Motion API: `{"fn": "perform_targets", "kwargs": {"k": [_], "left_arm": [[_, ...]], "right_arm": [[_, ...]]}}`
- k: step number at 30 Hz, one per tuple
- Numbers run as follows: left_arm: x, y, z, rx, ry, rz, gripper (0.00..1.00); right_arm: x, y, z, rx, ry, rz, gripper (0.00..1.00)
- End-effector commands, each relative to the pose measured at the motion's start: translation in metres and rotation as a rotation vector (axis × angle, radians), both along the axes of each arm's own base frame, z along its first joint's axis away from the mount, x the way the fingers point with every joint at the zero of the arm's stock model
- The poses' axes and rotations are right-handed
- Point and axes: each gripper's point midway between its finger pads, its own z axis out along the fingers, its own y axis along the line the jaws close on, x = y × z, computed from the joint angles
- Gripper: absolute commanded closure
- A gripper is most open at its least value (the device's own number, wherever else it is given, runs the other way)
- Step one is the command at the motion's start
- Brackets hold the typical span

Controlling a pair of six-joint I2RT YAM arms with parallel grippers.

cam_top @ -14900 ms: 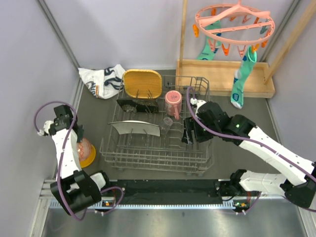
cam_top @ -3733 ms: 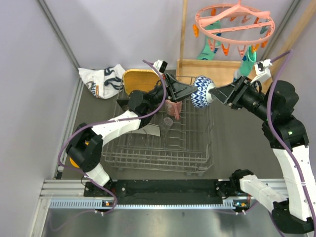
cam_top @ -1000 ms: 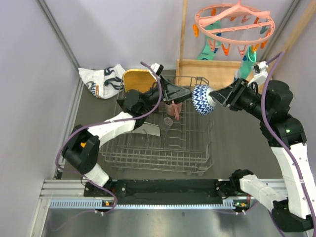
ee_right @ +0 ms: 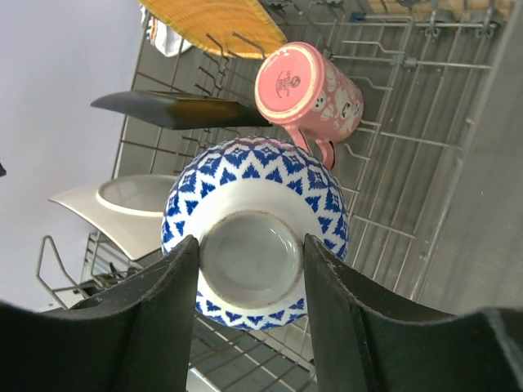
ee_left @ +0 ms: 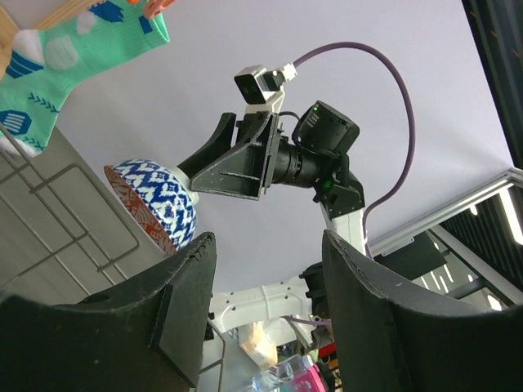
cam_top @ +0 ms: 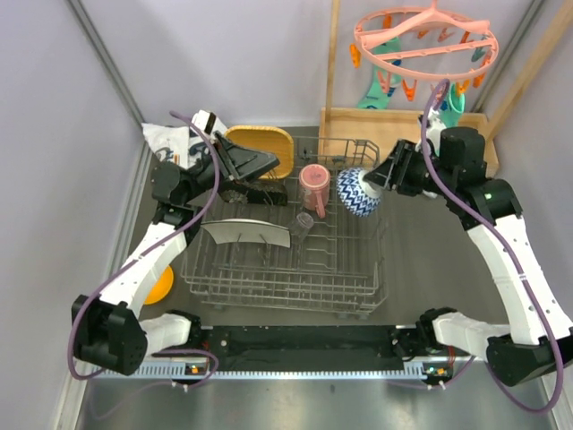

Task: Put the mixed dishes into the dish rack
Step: Place the bowl upside down on the dish rack

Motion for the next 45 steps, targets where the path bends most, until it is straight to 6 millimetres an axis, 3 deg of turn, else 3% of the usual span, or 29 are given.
{"fn": "perform_targets", "kwargs": {"k": [1,21,36,45], "left_arm": [[-0.012,0.008,0.009,0.010,-0.057,0.002,0.41],[-0.011,0.018,0.012,0.016,-0.058,0.022,0.40],[-0.009,0.018,0.010,0.014,-0.054,0.031,0.40],[-0.008,0.020,0.010,0.006,-0.049,0.043,0.40]], "right_arm": [[-0.004,0.013,0.026,-0.040,-0.108,0.081,1.00],[-0.033,0.027,-0.057,-0.282,-0.039,0.187,1.00],[-0.055,0.030,-0.091,-0.384,-0.077,0.196,1.00],[-0.048,0.028,-0.110,-0.425,-0.120,0.128,1.00]]}}
